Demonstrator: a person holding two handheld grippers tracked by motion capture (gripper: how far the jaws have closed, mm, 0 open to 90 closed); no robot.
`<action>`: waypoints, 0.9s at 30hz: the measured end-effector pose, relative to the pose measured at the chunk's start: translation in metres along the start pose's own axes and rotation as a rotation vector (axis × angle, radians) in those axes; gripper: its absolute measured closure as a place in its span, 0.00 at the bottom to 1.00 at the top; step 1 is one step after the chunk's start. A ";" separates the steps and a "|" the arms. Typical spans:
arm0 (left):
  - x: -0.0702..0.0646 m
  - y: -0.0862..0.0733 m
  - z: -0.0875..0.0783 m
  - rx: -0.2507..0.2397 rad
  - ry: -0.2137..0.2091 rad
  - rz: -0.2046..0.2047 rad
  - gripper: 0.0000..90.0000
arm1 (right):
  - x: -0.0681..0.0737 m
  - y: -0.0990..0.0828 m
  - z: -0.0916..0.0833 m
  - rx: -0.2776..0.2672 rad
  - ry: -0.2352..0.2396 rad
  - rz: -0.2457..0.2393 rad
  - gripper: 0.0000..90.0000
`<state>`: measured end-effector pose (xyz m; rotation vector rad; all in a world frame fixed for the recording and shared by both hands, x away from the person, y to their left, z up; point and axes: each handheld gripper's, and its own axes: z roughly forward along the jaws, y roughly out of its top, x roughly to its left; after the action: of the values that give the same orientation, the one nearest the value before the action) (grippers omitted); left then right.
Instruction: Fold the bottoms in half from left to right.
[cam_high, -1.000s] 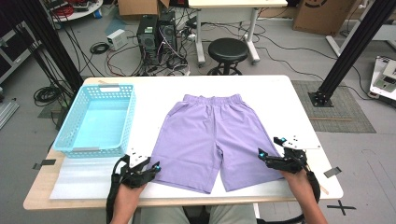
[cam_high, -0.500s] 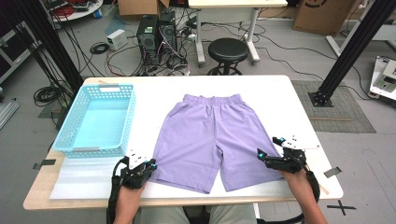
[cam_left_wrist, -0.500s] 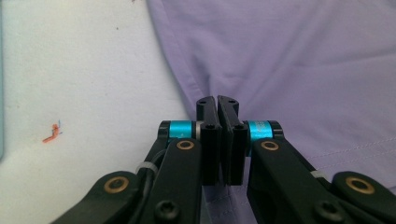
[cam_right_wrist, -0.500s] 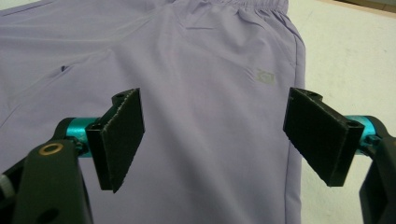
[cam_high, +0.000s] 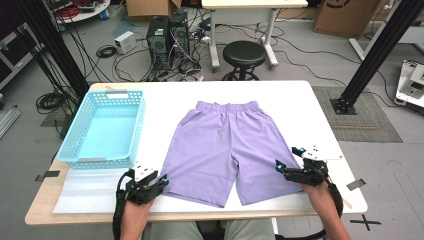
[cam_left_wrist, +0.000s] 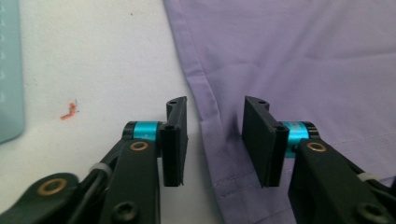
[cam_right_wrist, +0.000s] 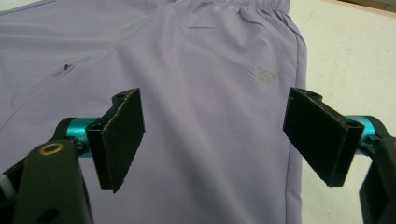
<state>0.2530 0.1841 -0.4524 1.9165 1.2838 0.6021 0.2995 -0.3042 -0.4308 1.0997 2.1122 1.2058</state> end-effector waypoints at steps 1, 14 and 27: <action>-0.001 0.000 0.000 -0.005 -0.001 0.008 0.74 | 0.000 0.000 0.000 0.001 0.001 0.001 0.23; 0.008 0.000 -0.008 -0.042 -0.122 -0.006 0.98 | 0.012 0.050 0.046 0.032 0.108 -0.048 0.23; 0.016 -0.003 -0.012 -0.082 -0.175 -0.037 0.98 | 0.079 0.132 0.163 0.122 0.235 -0.103 0.40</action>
<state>0.2486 0.2035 -0.4475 1.8311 1.1638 0.4504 0.4244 -0.1210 -0.3996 0.9237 2.4171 1.2215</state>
